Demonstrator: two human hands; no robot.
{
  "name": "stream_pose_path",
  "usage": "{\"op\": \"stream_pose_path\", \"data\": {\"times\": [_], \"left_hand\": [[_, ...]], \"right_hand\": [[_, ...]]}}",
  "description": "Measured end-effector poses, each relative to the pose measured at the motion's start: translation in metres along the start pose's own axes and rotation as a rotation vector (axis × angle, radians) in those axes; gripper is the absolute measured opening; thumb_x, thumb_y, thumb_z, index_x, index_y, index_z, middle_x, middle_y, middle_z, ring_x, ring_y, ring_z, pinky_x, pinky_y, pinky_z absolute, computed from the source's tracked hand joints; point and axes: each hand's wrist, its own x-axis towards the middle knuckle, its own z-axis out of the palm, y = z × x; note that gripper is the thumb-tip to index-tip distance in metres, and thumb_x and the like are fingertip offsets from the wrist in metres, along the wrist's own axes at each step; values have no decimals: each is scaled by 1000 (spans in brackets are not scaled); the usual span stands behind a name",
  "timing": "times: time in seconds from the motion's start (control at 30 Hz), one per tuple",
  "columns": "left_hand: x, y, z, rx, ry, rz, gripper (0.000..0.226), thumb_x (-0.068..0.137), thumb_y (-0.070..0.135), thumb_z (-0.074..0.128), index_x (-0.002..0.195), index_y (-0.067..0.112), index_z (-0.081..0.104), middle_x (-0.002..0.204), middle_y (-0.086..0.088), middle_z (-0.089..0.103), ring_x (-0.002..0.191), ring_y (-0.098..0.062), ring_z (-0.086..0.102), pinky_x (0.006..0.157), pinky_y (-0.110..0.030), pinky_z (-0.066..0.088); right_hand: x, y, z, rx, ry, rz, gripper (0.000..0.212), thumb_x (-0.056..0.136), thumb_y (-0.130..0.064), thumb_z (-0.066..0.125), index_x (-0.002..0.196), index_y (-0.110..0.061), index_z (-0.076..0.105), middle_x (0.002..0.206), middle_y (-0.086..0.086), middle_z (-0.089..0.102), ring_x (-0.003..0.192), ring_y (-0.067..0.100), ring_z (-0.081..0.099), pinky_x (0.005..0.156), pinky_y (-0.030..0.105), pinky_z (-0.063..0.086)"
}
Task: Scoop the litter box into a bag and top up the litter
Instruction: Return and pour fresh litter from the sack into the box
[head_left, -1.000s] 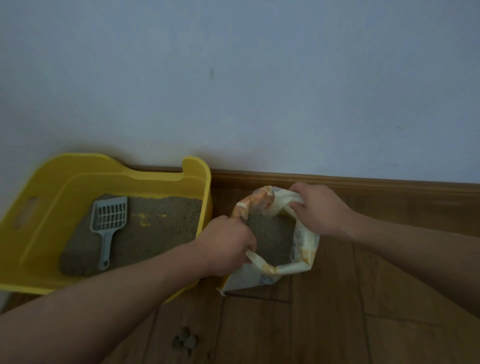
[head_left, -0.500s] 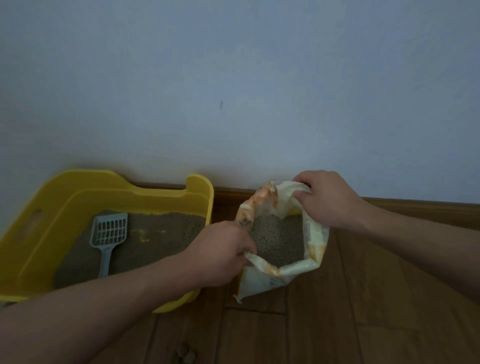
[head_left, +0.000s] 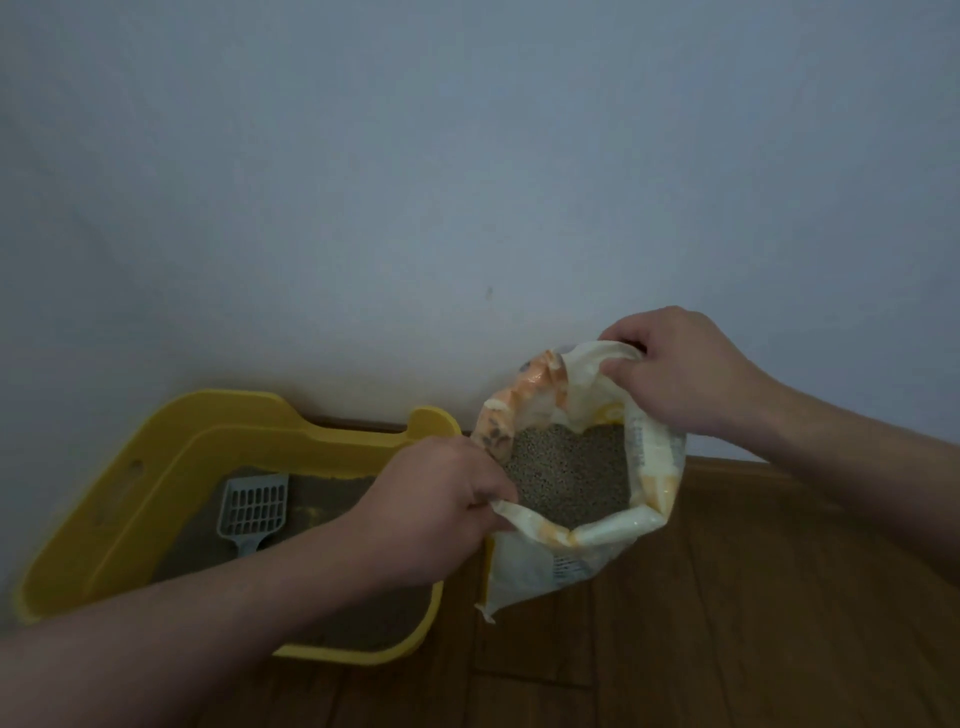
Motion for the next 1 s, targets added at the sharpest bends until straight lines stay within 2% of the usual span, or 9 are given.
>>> {"op": "stream_pose_path", "data": {"times": [0.13, 0.33, 0.47, 0.8, 1.0], "left_hand": [[-11, -12, -15, -8, 45, -26, 18, 83, 41, 62, 81, 28, 74, 75, 12, 67, 78, -4, 58, 69, -36, 52], [-37, -32, -31, -98, 77, -32, 8, 82, 36, 67, 82, 31, 74, 75, 17, 67, 76, -2, 61, 67, -36, 53], [-51, -45, -31, -166, 97, -67, 3, 81, 28, 74, 82, 31, 75, 77, 18, 68, 78, -2, 63, 66, -36, 54], [-76, -77, -30, -383, 139, -181, 7, 78, 23, 79, 85, 24, 78, 86, 13, 73, 85, -8, 68, 74, -38, 57], [-86, -96, -29, -492, 131, -224, 11, 79, 18, 79, 90, 22, 79, 93, 14, 74, 90, -8, 70, 79, -37, 58]], "right_hand": [[12, -25, -4, 3, -1, -31, 18, 88, -18, 62, 99, -20, 75, 89, -3, 70, 84, 14, 61, 61, 21, 40], [25, -62, 11, 3, -14, -70, 18, 87, -15, 62, 98, -19, 76, 82, -5, 66, 81, 14, 61, 59, 15, 40], [32, -82, 19, 58, -14, -69, 19, 85, -13, 62, 96, -18, 77, 83, -6, 68, 82, 12, 62, 61, 18, 44], [45, -109, 47, 208, 18, -77, 16, 87, -16, 64, 94, -20, 78, 84, -7, 71, 81, 9, 64, 64, 15, 44], [53, -119, 63, 328, 21, -53, 13, 88, -17, 65, 94, -21, 76, 81, -11, 69, 81, 9, 66, 74, 25, 50]]}}
